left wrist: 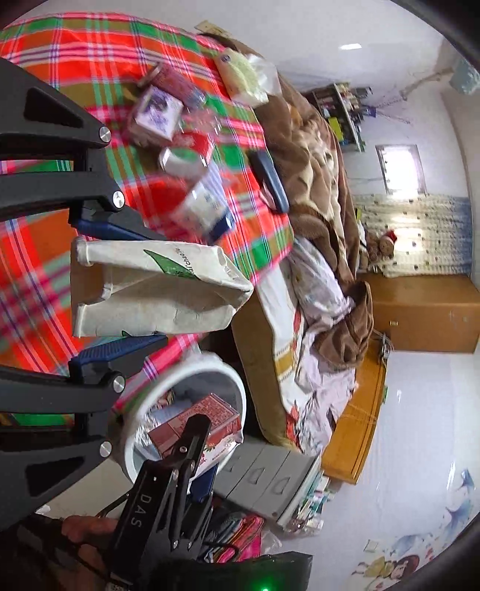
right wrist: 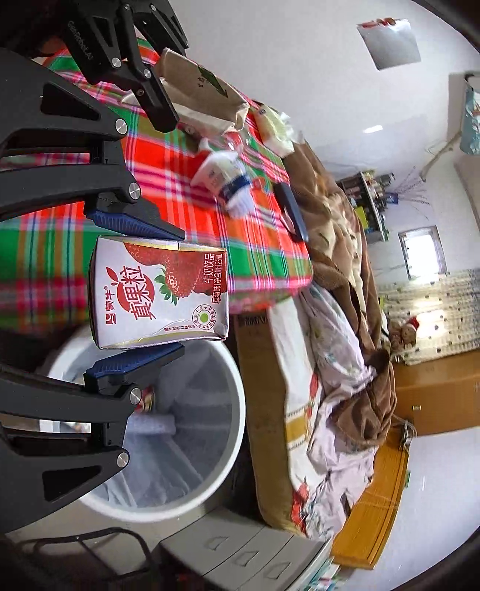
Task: Collect trash
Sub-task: 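Carry the paper bag and milk carton with both tools over the bin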
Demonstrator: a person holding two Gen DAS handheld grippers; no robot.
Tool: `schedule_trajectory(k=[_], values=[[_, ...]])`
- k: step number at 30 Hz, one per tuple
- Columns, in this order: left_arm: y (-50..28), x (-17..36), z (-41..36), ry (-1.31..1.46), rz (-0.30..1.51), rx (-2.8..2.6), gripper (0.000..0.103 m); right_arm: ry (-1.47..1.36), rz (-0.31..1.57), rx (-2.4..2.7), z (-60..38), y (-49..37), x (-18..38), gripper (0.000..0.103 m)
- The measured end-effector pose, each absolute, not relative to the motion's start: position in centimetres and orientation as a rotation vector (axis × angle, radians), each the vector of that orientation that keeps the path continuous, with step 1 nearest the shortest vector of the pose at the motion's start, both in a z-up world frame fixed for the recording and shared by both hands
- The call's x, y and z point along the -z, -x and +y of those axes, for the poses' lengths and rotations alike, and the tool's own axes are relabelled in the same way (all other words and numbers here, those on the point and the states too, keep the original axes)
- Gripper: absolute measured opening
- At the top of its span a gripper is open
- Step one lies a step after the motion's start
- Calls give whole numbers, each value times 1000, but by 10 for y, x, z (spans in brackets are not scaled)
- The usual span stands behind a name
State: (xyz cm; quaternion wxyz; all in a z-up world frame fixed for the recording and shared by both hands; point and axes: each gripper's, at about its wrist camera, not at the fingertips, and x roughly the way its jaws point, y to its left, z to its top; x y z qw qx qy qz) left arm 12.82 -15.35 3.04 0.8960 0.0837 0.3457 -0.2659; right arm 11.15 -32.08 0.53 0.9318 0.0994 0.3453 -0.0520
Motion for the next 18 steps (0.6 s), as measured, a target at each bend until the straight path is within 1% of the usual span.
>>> schedule_trajectory(k=[11,18], values=[[-123,-28,-228,-196,728,664,46,-228,710,195,-370,-101,-1,56],[-130,-17,-265,-211,763,720,47,-261,747,236,-402,-101,14,56]])
